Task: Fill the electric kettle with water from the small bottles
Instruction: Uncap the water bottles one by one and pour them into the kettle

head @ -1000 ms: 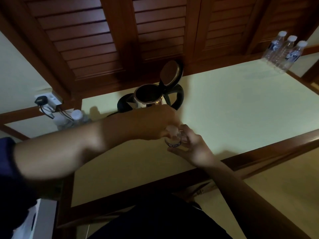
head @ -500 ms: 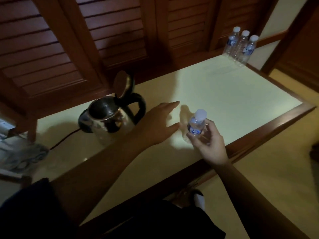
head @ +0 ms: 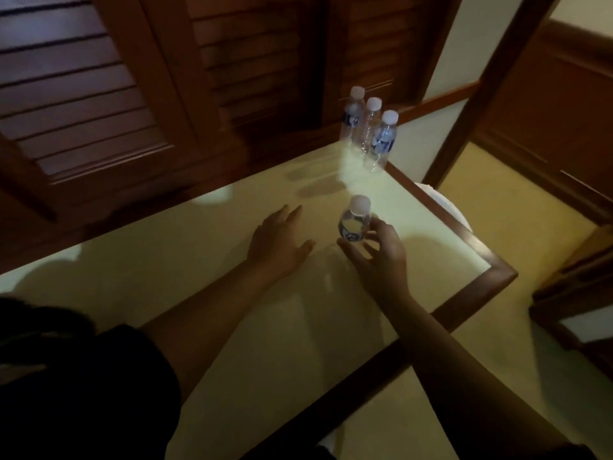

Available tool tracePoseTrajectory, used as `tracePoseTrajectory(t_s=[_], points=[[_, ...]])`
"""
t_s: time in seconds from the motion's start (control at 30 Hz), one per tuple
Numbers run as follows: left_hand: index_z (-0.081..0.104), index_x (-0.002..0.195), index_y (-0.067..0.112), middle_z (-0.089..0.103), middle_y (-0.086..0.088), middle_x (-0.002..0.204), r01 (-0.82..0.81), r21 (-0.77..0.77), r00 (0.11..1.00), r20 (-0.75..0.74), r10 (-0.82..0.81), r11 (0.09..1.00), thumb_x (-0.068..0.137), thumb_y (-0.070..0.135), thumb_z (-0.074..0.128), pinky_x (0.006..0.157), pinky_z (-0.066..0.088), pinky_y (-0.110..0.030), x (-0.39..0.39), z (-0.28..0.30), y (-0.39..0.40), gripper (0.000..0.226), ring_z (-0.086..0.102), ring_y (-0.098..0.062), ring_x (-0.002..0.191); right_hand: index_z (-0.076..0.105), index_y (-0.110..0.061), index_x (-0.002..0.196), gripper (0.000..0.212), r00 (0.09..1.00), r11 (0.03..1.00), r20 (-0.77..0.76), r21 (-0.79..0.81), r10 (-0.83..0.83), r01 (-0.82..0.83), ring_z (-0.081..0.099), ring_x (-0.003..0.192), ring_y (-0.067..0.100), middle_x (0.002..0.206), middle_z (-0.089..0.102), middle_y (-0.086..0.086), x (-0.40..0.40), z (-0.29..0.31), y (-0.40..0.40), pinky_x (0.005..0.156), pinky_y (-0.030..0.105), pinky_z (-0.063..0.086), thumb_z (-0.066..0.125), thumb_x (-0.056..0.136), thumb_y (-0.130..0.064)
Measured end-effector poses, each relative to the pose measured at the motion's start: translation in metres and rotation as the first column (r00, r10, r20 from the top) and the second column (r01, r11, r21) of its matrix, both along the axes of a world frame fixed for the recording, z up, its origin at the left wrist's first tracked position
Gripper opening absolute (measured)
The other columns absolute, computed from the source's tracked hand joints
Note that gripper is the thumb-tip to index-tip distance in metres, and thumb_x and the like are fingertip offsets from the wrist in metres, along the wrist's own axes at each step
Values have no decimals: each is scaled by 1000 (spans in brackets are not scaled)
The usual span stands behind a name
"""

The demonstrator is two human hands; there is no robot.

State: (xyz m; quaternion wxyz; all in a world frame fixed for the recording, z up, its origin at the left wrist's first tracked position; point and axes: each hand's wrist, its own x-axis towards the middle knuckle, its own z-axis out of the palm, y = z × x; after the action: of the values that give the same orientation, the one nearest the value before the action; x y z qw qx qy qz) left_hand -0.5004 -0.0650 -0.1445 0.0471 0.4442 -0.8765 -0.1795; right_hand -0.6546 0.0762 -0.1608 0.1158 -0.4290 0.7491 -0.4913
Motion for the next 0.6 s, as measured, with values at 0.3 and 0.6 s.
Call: tracePoseTrajectory(t_s=[0.3, 0.6], points=[[25, 162, 27, 22, -4, 171, -25, -67, 984, 172, 36, 997, 98, 64, 49, 124, 25, -50, -65, -12, -69, 78, 23, -28, 156, 57, -30, 131, 53, 993, 998, 104, -10, -56, 57, 65, 100, 6, 119, 61, -22, -66, 2, -128, 78, 32, 61, 83, 86, -39], [31, 159, 37, 31, 4, 167, -50, -122, 985, 157, 69, 991, 95, 73, 40, 122, 28, -49, -69, -23, -80, 74, 31, -24, 152, 53, -27, 143, 65, 987, 997, 142, 53, -70, 63, 65, 106, 12, 135, 66, -5, -88, 2, -199, 88, 39, 60, 83, 86, -35]])
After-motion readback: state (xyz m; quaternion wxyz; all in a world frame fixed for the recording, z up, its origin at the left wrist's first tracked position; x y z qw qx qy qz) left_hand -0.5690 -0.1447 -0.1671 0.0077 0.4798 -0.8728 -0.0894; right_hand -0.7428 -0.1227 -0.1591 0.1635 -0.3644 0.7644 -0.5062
